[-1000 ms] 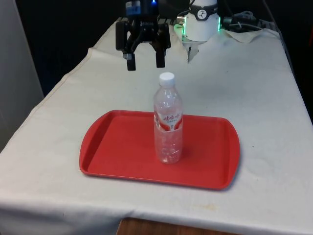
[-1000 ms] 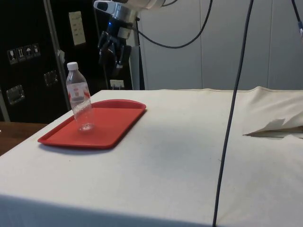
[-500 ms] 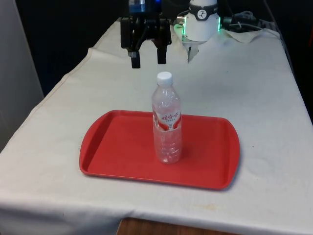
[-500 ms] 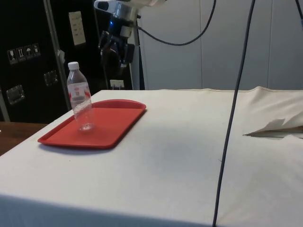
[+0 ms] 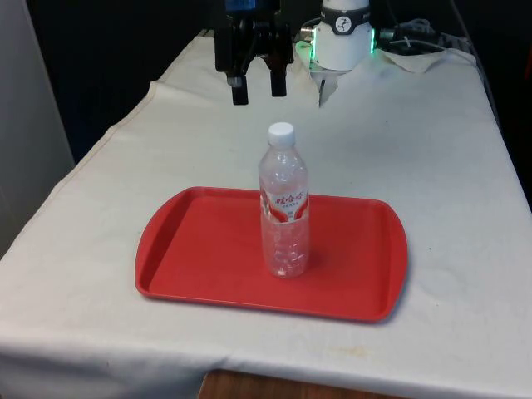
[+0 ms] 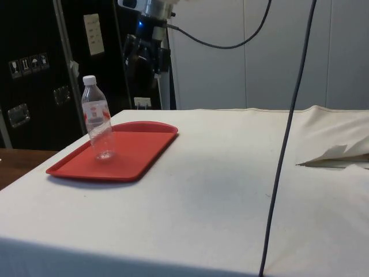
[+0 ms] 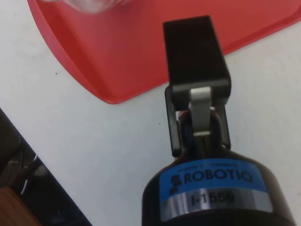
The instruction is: Place the bottle upright on the tray.
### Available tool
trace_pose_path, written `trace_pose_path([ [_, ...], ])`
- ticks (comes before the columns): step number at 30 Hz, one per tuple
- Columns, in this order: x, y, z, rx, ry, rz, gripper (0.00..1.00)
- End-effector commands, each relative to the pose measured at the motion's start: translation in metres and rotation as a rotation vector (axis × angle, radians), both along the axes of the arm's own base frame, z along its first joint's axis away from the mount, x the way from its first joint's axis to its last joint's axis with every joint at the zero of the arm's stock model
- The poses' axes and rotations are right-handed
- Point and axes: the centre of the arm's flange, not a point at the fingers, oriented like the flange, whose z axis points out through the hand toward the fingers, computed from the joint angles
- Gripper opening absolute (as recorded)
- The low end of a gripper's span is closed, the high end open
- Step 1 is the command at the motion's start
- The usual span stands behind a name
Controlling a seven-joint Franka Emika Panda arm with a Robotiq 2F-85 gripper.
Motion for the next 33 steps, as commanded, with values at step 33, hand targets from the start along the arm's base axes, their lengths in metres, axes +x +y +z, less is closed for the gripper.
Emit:
trace_pose_path([
  [33,-0.037,0.006,0.03,-0.065,0.04,0.182,1.0],
])
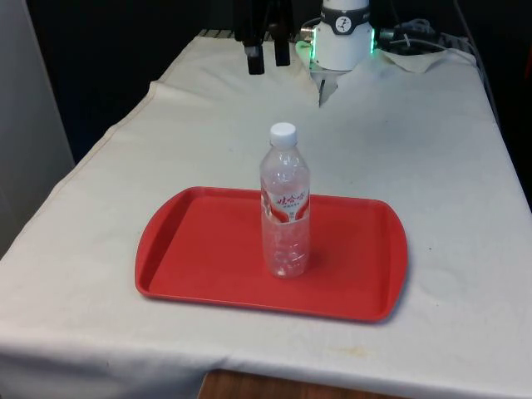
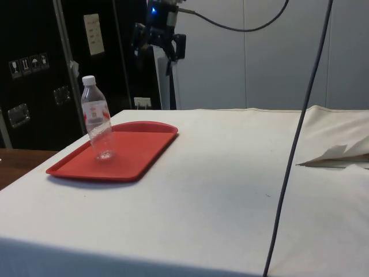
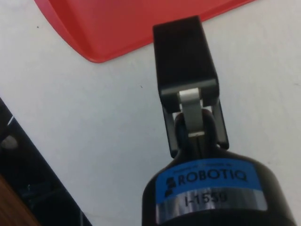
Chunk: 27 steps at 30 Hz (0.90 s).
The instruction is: Place the bottle upright on the tray.
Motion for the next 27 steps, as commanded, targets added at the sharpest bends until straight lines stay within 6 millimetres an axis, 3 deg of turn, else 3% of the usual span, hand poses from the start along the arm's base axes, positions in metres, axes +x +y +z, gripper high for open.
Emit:
trace_pose_path([
  [1,-0.002,-0.001,0.001,-0.013,0.003,0.012,1.0],
  [27,-0.012,0.004,0.012,-0.022,0.089,0.146,1.0],
])
